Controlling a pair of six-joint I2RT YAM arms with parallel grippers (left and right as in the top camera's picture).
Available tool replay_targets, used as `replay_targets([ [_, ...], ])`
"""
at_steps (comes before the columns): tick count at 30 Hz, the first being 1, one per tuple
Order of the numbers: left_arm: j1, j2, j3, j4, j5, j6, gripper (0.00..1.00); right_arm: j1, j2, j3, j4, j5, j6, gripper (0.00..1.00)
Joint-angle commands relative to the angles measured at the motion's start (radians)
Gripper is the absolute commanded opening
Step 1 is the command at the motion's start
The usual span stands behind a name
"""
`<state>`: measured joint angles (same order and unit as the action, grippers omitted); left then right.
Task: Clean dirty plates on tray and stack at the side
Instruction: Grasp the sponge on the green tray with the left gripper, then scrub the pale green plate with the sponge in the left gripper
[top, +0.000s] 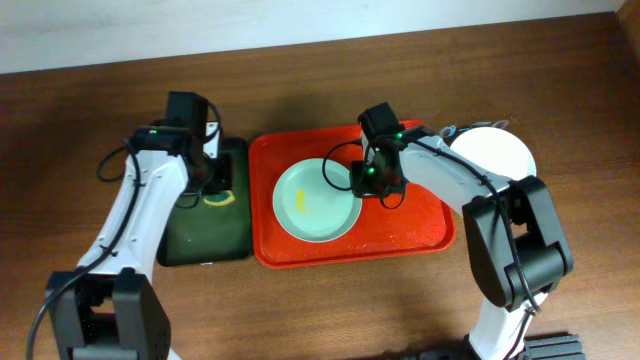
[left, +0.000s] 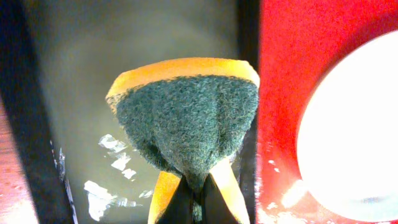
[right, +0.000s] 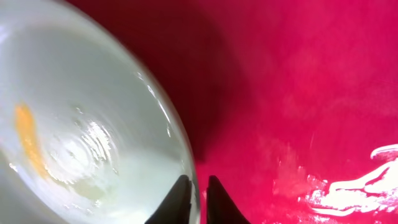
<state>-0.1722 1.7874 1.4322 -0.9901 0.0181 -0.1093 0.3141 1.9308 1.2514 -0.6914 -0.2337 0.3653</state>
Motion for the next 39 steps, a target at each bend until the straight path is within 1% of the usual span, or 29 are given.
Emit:
replay_targets([
  [1,-0.041,-0.010,0.010,0.000,0.004,-0.009,0.00,0.036,-0.005,-0.019,0.005,-0.014,0.011,0.04],
  [2,-0.042,-0.010,0.010,0.003,-0.003,-0.009,0.00,0.046,-0.005,-0.019,0.017,-0.046,0.011,0.04],
  [3,-0.039,-0.010,0.010,0.005,-0.051,-0.009,0.00,0.049,-0.005,-0.019,0.021,-0.050,0.011,0.04],
  [4,-0.037,-0.010,0.010,0.004,-0.137,-0.009,0.00,0.051,-0.005,-0.019,0.024,-0.050,0.011,0.04],
  [5,-0.036,-0.009,0.010,-0.002,-0.163,-0.009,0.00,0.051,-0.005,-0.019,0.026,-0.050,0.011,0.04],
  [11,-0.037,0.019,0.010,-0.021,-0.167,-0.009,0.00,0.052,-0.005,-0.019,0.034,-0.058,0.015,0.04],
  [12,-0.036,0.021,0.011,-0.021,-0.132,-0.008,0.00,0.052,-0.005,-0.019,0.036,-0.070,0.015,0.04],
  [14,-0.037,0.021,0.011,-0.020,0.021,0.028,0.00,0.052,-0.005,-0.019,0.038,-0.073,0.018,0.04],
  [17,-0.058,0.026,0.010,-0.014,0.259,0.036,0.00,0.052,-0.005,-0.019,0.039,-0.072,0.018,0.04],
  [20,-0.119,0.056,0.008,0.018,0.278,0.000,0.00,0.052,-0.005,-0.019,0.042,-0.069,0.018,0.04],
  [23,-0.172,0.115,0.008,0.059,0.278,-0.002,0.00,0.052,-0.005,-0.019,0.042,-0.069,0.018,0.04],
  [25,-0.209,0.156,0.008,0.117,0.277,-0.003,0.00,0.052,-0.005,-0.019,0.042,-0.069,0.018,0.04],
  [27,-0.240,0.210,0.008,0.145,0.174,-0.083,0.00,0.052,-0.005,-0.019,0.041,-0.069,0.018,0.04],
  [29,-0.256,0.252,0.008,0.154,0.141,-0.084,0.00,0.052,-0.005,-0.019,0.042,-0.069,0.018,0.04],
  [32,-0.270,0.331,0.008,0.170,0.143,-0.085,0.00,0.052,-0.005,-0.019,0.042,-0.069,0.018,0.04],
  [33,-0.274,0.349,0.008,0.169,0.161,-0.084,0.00,0.052,-0.005,-0.019,0.042,-0.069,0.018,0.04],
  [34,-0.278,0.362,0.008,0.168,0.213,-0.067,0.00,0.052,-0.005,-0.019,0.042,-0.069,0.018,0.04],
  [35,-0.280,0.367,0.009,0.167,0.338,-0.007,0.00,0.052,-0.005,-0.019,0.044,-0.069,0.018,0.04],
  [36,-0.280,0.360,0.015,0.164,0.416,0.010,0.00,0.052,-0.005,-0.019,0.046,-0.069,0.018,0.04],
  [37,-0.278,0.350,0.024,0.163,0.443,0.010,0.00,0.052,-0.005,-0.019,0.046,-0.069,0.018,0.04],
  [39,-0.277,0.299,0.044,0.164,0.444,0.010,0.00,0.052,-0.005,-0.019,0.046,-0.069,0.018,0.04],
])
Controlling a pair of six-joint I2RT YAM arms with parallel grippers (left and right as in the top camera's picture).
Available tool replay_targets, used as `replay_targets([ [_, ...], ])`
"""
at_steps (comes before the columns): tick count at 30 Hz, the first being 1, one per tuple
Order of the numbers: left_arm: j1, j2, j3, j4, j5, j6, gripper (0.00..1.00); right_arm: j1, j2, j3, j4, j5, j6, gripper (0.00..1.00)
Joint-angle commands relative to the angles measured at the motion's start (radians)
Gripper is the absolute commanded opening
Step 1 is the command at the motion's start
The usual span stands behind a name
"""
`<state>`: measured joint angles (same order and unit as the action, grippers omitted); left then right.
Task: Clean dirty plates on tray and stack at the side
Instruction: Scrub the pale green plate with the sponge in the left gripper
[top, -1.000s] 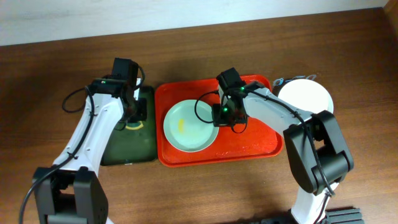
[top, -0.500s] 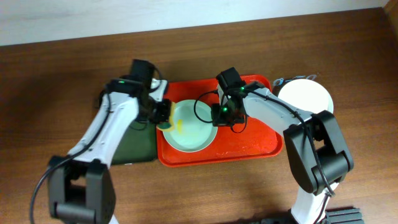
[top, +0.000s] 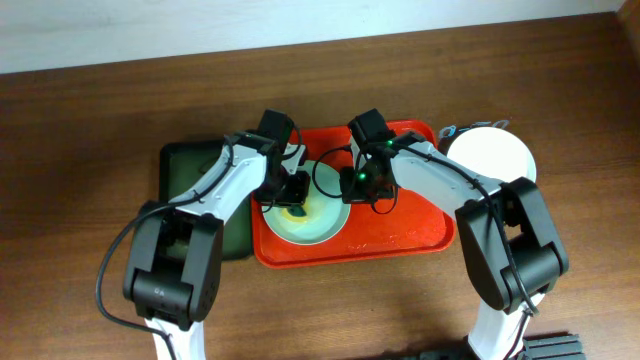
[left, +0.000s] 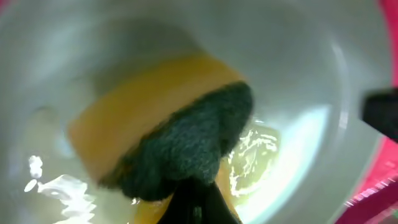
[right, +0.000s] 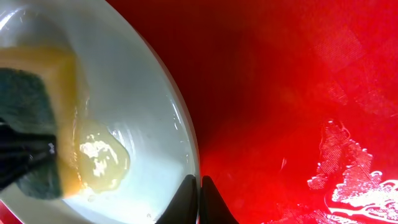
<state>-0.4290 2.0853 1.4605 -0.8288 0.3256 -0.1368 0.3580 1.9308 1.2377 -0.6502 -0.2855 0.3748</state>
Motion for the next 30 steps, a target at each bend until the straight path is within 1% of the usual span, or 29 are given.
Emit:
replay_targets([
  [1,-0.020,-0.032,0.024,0.002,0.116,0.033,0.00,0.008,-0.005,-0.006,0.005,-0.018,0.008,0.04],
  [2,-0.019,-0.069,0.029,0.002,0.072,0.023,0.00,0.008,-0.005,-0.006,0.004,-0.018,0.008,0.04],
  [4,-0.016,-0.128,0.029,0.002,-0.092,-0.028,0.00,0.008,-0.005,-0.006,0.004,-0.018,0.008,0.04],
  [7,-0.016,-0.124,0.024,-0.002,-0.215,-0.050,0.00,0.008,-0.005,-0.006,0.004,-0.018,0.008,0.04],
  [10,-0.015,-0.088,0.007,-0.001,-0.279,-0.051,0.00,0.008,-0.005,-0.006,0.004,-0.018,0.008,0.04],
  [14,-0.015,0.014,0.006,-0.008,-0.290,-0.080,0.00,0.008,-0.005,-0.006,0.005,-0.018,0.008,0.04],
  [16,-0.014,0.070,0.006,-0.018,-0.206,-0.073,0.00,0.008,-0.005,-0.006,0.005,-0.017,0.008,0.04],
  [19,-0.014,0.076,0.008,-0.025,0.042,0.029,0.00,0.008,-0.005,-0.006,0.009,-0.018,0.008,0.04],
  [20,-0.014,0.066,0.011,-0.024,0.119,0.046,0.00,0.008,-0.005,-0.006,0.012,-0.018,0.008,0.04],
  [21,-0.008,0.031,0.022,-0.024,0.169,0.045,0.00,0.008,-0.005,-0.006,0.012,-0.018,0.008,0.04],
  [22,-0.005,0.005,0.028,-0.024,0.163,0.045,0.00,0.008,-0.005,-0.006,0.012,-0.018,0.008,0.04],
  [23,0.000,-0.025,0.034,-0.024,0.137,0.044,0.00,0.008,-0.005,-0.006,0.012,-0.018,0.008,0.04],
  [25,0.012,-0.072,0.036,-0.034,0.031,0.013,0.00,0.008,-0.005,-0.006,0.012,-0.018,0.008,0.04],
  [26,0.014,-0.085,0.036,-0.057,-0.070,-0.011,0.00,0.008,-0.005,-0.006,0.012,-0.018,0.008,0.04],
  [28,0.013,-0.083,0.026,-0.086,-0.192,-0.036,0.00,0.008,-0.005,-0.006,0.012,-0.018,0.008,0.04],
  [30,0.012,-0.082,-0.005,-0.084,-0.270,-0.056,0.00,0.008,-0.005,-0.006,0.012,-0.018,0.008,0.04],
])
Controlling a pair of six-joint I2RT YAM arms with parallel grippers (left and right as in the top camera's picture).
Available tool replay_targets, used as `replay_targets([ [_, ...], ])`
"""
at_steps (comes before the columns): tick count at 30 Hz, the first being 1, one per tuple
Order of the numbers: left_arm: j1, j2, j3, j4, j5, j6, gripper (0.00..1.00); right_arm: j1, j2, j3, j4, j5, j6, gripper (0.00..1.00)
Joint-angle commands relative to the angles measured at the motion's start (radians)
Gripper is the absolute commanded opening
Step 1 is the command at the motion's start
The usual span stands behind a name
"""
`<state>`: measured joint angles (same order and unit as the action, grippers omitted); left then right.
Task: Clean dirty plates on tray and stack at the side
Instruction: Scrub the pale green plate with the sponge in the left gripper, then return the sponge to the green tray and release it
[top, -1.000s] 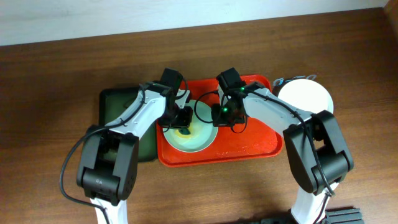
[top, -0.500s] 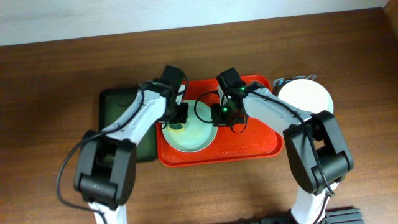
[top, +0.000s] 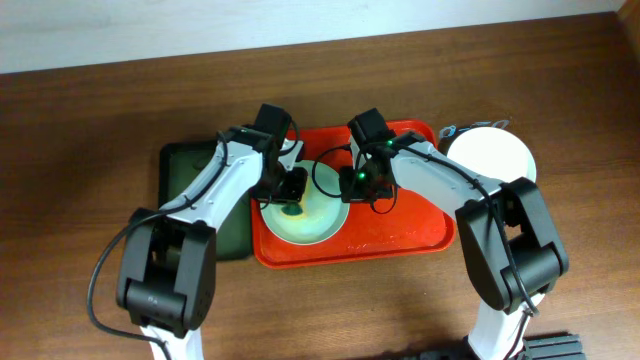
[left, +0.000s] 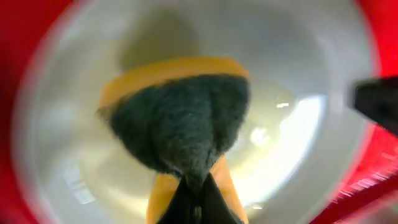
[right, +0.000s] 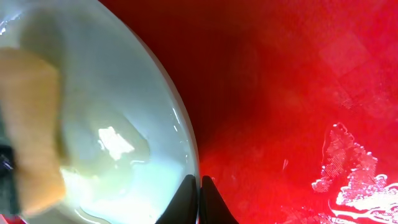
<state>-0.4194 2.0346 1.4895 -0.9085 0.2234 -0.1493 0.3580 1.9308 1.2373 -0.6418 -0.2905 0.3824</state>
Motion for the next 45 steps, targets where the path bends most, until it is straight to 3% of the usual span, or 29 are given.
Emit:
replay_targets([
  [1,0.002,-0.028,-0.052,0.011,-0.179,-0.044,0.00,0.008,-0.005,-0.005,0.003,-0.013,0.001,0.04],
  [5,-0.013,0.022,-0.085,0.048,-0.153,-0.048,0.00,0.008,-0.005,-0.005,0.003,-0.013,0.001,0.04],
  [9,-0.050,0.061,-0.084,0.098,0.079,-0.017,0.00,0.008,-0.005,-0.005,0.003,-0.013,0.001,0.04],
  [12,-0.048,0.038,-0.043,0.077,0.171,-0.013,0.00,0.008,-0.005,-0.005,0.003,-0.013,0.000,0.04],
  [15,-0.018,-0.045,-0.007,0.059,0.167,-0.013,0.00,0.008,-0.005,-0.005,0.003,-0.013,0.000,0.04],
  [19,0.069,-0.199,-0.004,-0.006,-0.011,-0.013,0.00,0.008,-0.005,-0.005,0.003,-0.013,0.000,0.04],
  [22,0.130,-0.217,-0.006,-0.113,-0.229,-0.013,0.00,0.008,-0.005,-0.005,0.003,-0.013,0.000,0.04],
  [25,0.182,-0.213,-0.021,-0.153,-0.317,-0.013,0.00,0.008,-0.005,-0.005,0.003,-0.013,0.000,0.04],
  [31,0.272,-0.210,-0.065,-0.128,-0.325,0.030,0.00,0.008,-0.005,-0.005,0.003,-0.013,0.000,0.04],
  [41,0.291,-0.210,-0.196,0.014,-0.328,0.076,0.00,0.008,-0.005,-0.005,0.003,-0.013,0.000,0.04],
  [45,0.304,-0.210,-0.262,0.080,-0.399,0.076,0.00,0.008,-0.005,-0.005,0.003,-0.013,0.000,0.04],
])
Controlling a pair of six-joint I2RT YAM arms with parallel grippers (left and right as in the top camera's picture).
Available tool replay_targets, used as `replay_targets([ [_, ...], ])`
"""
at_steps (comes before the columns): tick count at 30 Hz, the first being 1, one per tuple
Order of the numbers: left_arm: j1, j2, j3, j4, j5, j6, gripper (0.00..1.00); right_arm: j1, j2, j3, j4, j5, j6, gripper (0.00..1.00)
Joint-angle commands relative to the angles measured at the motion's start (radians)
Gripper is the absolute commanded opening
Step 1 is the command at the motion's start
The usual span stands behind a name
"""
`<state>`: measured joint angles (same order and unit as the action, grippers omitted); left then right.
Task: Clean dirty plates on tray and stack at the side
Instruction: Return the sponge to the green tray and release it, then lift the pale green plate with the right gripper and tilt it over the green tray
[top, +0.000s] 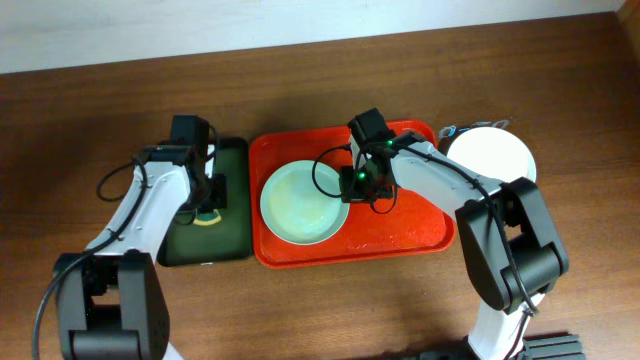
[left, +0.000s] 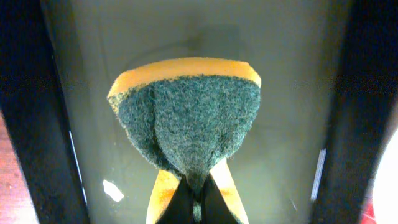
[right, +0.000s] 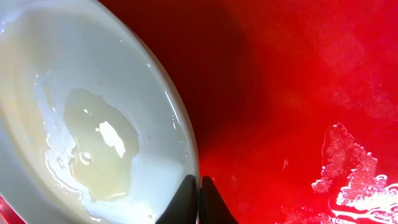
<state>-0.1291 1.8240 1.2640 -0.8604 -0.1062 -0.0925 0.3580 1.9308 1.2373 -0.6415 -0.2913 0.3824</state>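
A pale green plate (top: 303, 202) lies on the red tray (top: 400, 232), wet with a soapy film and no yellow stain showing (right: 93, 130). My right gripper (right: 198, 186) is shut on the plate's right rim (top: 347, 180). My left gripper (left: 198, 193) is shut on a yellow sponge with a dark green scouring face (left: 189, 118), held over the dark green basin (top: 190, 240) left of the tray (top: 208, 200).
A white plate (top: 490, 155) sits on the wooden table to the right of the tray. Water droplets shine on the tray floor (right: 354, 168). The basin holds murky water (left: 93, 93).
My left gripper has moved with the sponge from the plate to the basin at the left. The right gripper still holds the plate rim. The plate shows only a soapy film.
At first the sponge was over the basin and the plate bore a yellow stain, its rim in my right gripper. Then the sponge was on the plate at two moments. Now the sponge is back over the basin and the stain is gone.
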Motion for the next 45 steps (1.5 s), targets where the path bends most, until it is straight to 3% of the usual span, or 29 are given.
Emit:
replay_targets([
  [1,0.014,0.001,-0.039,0.035,-0.069,0.019,0.00,0.008,-0.005,-0.005,0.003,-0.012,0.000,0.04],
  [5,0.014,0.001,-0.040,0.038,-0.067,0.019,0.00,0.008,-0.005,-0.005,0.003,-0.011,0.000,0.05],
  [6,0.014,0.001,-0.040,0.038,-0.067,0.019,0.05,0.008,-0.005,-0.005,0.003,-0.011,0.000,0.11],
  [11,0.014,-0.012,0.000,0.008,-0.040,0.017,0.46,0.008,-0.005,-0.005,0.003,-0.011,0.000,0.41],
  [12,0.014,-0.026,0.027,-0.009,-0.040,0.005,0.62,0.008,-0.005,-0.005,0.003,-0.011,0.000,0.43],
  [16,0.037,-0.094,0.141,-0.061,-0.029,-0.039,0.82,0.008,-0.005,-0.005,0.002,-0.007,0.000,0.50],
  [18,0.068,-0.132,0.173,-0.066,0.036,-0.053,1.00,0.008,-0.005,-0.005,-0.002,0.021,0.000,0.51],
  [21,0.140,-0.158,0.177,-0.082,0.066,-0.129,0.99,0.008,-0.005,-0.007,-0.013,0.060,0.000,0.51],
  [25,0.226,-0.158,0.177,-0.099,0.077,-0.128,0.99,0.008,-0.005,-0.009,-0.012,0.060,0.001,0.36],
  [27,0.230,-0.158,0.177,-0.100,0.077,-0.128,0.99,0.008,-0.005,-0.009,-0.011,0.060,0.001,0.35],
  [29,0.230,-0.158,0.177,-0.100,0.077,-0.128,0.99,0.008,-0.005,-0.009,-0.001,0.060,0.000,0.19],
  [32,0.230,-0.158,0.177,-0.099,0.077,-0.128,0.99,0.008,-0.005,-0.009,0.003,0.060,0.001,0.04],
  [39,0.230,-0.158,0.177,-0.099,0.077,-0.128,0.99,0.008,-0.005,-0.010,0.061,0.068,0.000,0.05],
  [43,0.230,-0.158,0.177,-0.100,0.077,-0.128,0.99,0.008,-0.004,-0.026,0.074,0.068,0.000,0.22],
  [44,0.230,-0.158,0.177,-0.099,0.077,-0.128,0.99,0.008,-0.004,-0.030,0.078,0.068,0.000,0.22],
  [45,0.230,-0.158,0.177,-0.100,0.077,-0.128,0.99,0.008,-0.004,-0.035,0.083,0.068,0.000,0.06],
])
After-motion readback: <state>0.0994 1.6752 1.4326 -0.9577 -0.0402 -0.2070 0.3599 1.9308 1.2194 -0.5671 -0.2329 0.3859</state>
